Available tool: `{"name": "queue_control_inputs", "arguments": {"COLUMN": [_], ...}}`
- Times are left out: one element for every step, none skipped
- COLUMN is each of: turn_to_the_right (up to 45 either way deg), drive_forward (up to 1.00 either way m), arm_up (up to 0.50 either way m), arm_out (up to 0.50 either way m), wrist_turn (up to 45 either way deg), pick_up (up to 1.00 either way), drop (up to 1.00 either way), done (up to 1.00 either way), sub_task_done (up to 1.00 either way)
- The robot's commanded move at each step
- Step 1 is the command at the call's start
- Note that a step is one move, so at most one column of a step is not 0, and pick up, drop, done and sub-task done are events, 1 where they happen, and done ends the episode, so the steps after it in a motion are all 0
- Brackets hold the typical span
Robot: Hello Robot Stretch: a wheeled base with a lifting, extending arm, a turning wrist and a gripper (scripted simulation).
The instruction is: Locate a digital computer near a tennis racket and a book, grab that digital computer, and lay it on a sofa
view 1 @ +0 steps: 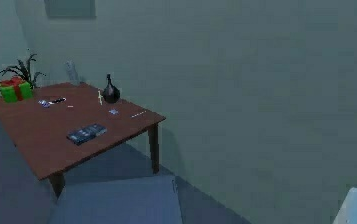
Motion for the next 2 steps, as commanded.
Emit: {"name": "queue_control_inputs", "arguments": {"turn_to_the_right": [-30.0, -24.0], "drive_forward": [0.0, 0.0], "arm_up": [0.0, 0.0], "arm_out": [0.0, 0.0], "wrist_turn": [0.0, 0.0], "pick_up": [0.0, 0.0], "drop": [0.0, 0.0], "done": [0.0, 0.0], "sub_task_done": [0.0, 0.0]}}
